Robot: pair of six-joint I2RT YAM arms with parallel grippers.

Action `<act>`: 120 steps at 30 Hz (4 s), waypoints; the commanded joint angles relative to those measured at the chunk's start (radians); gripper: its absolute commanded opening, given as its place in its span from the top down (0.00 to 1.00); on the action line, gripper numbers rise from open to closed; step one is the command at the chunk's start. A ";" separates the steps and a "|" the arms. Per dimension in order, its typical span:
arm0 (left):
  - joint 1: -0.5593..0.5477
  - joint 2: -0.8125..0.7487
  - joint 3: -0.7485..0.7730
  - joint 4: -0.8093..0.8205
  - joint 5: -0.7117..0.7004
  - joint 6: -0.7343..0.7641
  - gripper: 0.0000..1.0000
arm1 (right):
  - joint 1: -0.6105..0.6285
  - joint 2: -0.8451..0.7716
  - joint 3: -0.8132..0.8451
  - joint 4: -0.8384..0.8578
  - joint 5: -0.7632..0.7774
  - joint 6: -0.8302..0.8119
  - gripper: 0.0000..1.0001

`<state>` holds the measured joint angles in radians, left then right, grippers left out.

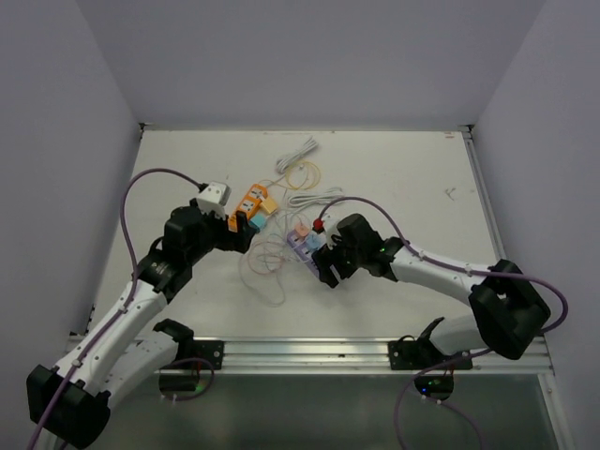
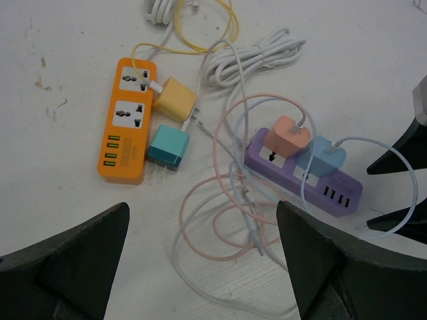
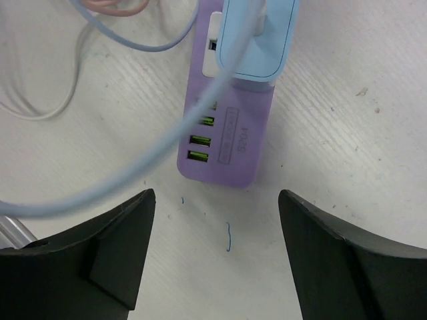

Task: Pull the plug off the socket

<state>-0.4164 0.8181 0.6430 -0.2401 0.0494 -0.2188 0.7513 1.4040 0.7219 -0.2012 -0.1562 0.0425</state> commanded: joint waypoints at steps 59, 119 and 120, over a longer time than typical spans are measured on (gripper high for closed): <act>-0.332 0.383 0.070 0.351 -0.247 -0.134 0.10 | 0.043 0.064 -0.018 0.169 0.098 0.039 0.23; -0.311 0.467 -0.059 0.605 -0.215 -0.165 0.33 | 0.016 0.096 0.028 0.032 -0.034 -0.075 0.98; -0.311 0.473 -0.054 0.619 -0.220 -0.159 0.33 | 0.017 0.096 0.028 0.034 -0.036 -0.073 0.98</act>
<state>-0.7197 1.2881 0.5804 0.2764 -0.0784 -0.3428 0.7673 1.5074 0.7567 -0.2012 -0.1753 -0.0502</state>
